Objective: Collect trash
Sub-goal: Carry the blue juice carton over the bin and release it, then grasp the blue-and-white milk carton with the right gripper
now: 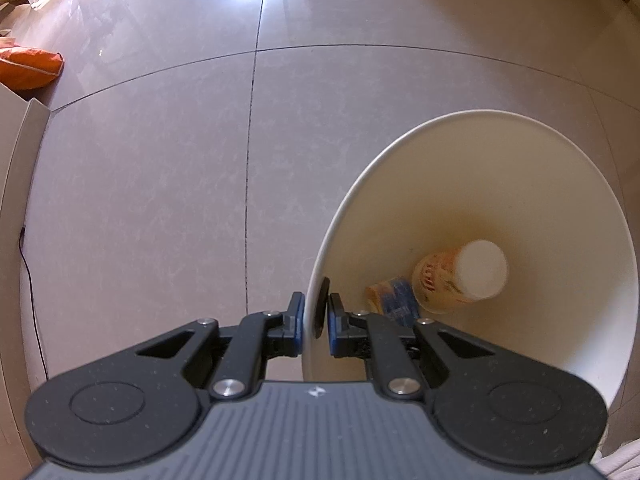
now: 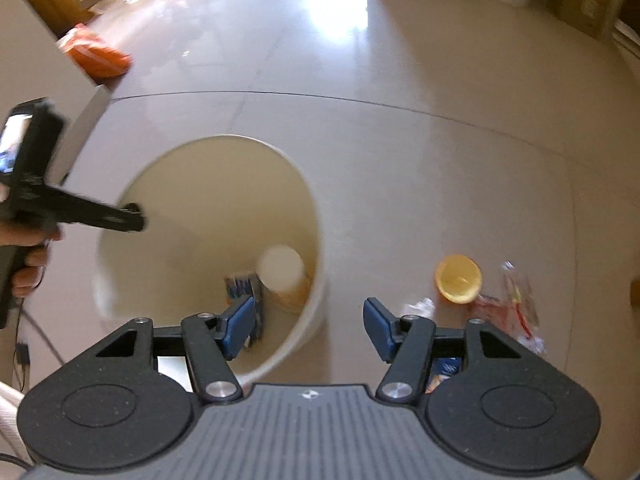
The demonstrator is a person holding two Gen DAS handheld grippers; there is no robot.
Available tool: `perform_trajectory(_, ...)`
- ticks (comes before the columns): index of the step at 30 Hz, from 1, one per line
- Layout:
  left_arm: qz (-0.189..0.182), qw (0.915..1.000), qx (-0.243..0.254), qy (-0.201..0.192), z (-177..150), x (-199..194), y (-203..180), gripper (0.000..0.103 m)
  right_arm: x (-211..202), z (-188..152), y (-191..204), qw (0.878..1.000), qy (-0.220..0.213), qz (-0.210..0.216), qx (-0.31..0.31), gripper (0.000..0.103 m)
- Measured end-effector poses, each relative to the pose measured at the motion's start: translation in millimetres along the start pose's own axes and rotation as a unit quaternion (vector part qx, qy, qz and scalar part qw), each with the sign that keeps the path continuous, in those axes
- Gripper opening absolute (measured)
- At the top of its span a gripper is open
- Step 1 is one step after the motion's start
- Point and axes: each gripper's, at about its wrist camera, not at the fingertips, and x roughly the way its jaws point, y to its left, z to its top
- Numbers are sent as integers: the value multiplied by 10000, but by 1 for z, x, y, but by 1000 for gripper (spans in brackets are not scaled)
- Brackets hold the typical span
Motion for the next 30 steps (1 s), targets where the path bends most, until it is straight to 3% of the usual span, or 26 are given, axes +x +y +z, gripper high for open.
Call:
perform_trajectory(6,2,10000,-4,1,0,-1,0,10,21,-27,-44,9984,234,-161,490,65)
perform_trajectory(18,2,10000,4,-7,1,-2,0,10,115,-85,-120,9865,700,-322,1446,65)
perform_trajectory(24,-75,10000,10,-35,-1,-5,3,10,157,-105,-146,9777,1134,-366,1730,65)
perform_trajectory(30,-102,9999,21,-43,0,-6,6,10,185,-111,-161,9732,1218,-663,1837,65)
